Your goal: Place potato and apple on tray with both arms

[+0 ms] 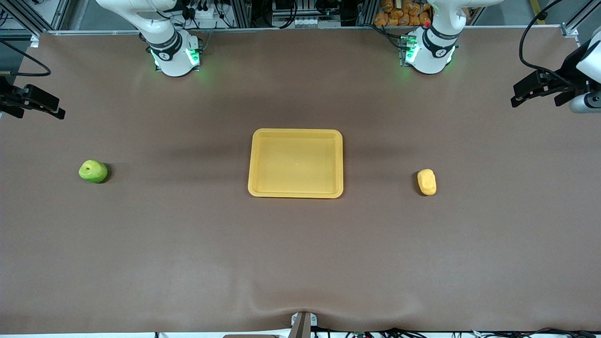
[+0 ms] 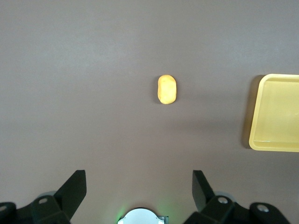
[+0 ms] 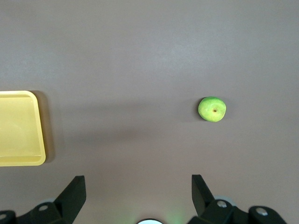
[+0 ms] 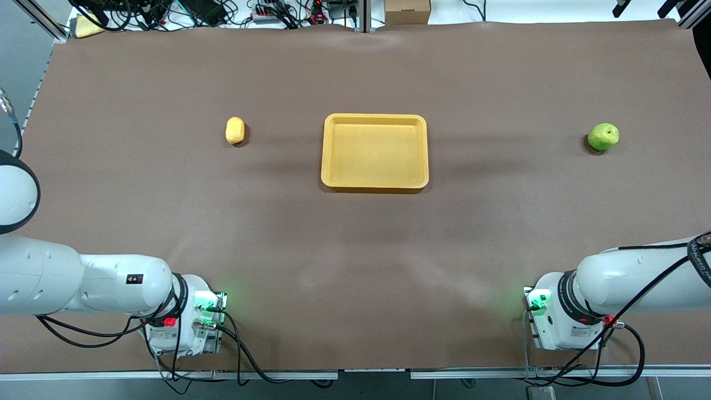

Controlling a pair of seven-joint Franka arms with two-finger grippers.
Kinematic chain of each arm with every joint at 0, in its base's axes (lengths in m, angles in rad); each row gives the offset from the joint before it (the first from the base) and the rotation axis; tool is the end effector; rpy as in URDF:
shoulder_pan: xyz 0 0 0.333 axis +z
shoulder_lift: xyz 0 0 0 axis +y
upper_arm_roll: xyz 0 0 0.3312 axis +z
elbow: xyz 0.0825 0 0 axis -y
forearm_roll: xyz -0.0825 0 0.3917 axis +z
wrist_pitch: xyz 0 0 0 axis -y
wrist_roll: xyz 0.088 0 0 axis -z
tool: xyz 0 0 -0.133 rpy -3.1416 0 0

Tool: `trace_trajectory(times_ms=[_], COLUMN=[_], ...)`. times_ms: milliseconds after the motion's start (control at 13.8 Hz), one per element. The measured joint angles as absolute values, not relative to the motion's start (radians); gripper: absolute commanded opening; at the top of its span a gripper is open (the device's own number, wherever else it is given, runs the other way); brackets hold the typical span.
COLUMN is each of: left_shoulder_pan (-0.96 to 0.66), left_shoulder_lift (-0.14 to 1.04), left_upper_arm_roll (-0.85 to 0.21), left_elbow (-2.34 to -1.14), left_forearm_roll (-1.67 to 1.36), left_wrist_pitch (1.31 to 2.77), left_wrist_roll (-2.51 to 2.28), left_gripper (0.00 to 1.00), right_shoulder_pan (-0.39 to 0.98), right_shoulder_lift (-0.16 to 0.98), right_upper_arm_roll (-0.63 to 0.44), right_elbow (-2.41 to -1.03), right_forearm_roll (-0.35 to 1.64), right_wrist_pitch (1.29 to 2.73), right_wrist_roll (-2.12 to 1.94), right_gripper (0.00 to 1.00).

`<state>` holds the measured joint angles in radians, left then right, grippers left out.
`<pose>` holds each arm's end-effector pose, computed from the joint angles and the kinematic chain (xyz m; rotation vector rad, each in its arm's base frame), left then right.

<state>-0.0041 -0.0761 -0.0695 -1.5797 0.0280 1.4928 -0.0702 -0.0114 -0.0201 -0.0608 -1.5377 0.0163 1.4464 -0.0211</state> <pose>0.5277 -0.0365 0.6442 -3.1077 0.0018 0.0133 0.5396 -0.0371 0.6301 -3.1180 0.0773 0.1097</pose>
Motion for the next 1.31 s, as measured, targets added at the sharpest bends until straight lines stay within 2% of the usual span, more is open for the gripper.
trace_trajectory(times_ms=[1308], left_shoulder_pan=[0.004], left_shoulder_lift=[-0.073], left_upper_arm_roll=[-0.072], left_elbow=[-1.582], left_forearm_roll=[0.028], left_wrist_pitch=[1.493], left_wrist_roll=[-0.072], left_gripper=[1.00], right_shoulder_pan=[-0.013], right_shoulder_lift=[0.011], right_upper_arm_roll=[-0.068], right_elbow=[-1.538], right_forearm_roll=[0.016], right_wrist_pitch=[1.445], right_wrist_roll=[-0.021], right_gripper=[1.00])
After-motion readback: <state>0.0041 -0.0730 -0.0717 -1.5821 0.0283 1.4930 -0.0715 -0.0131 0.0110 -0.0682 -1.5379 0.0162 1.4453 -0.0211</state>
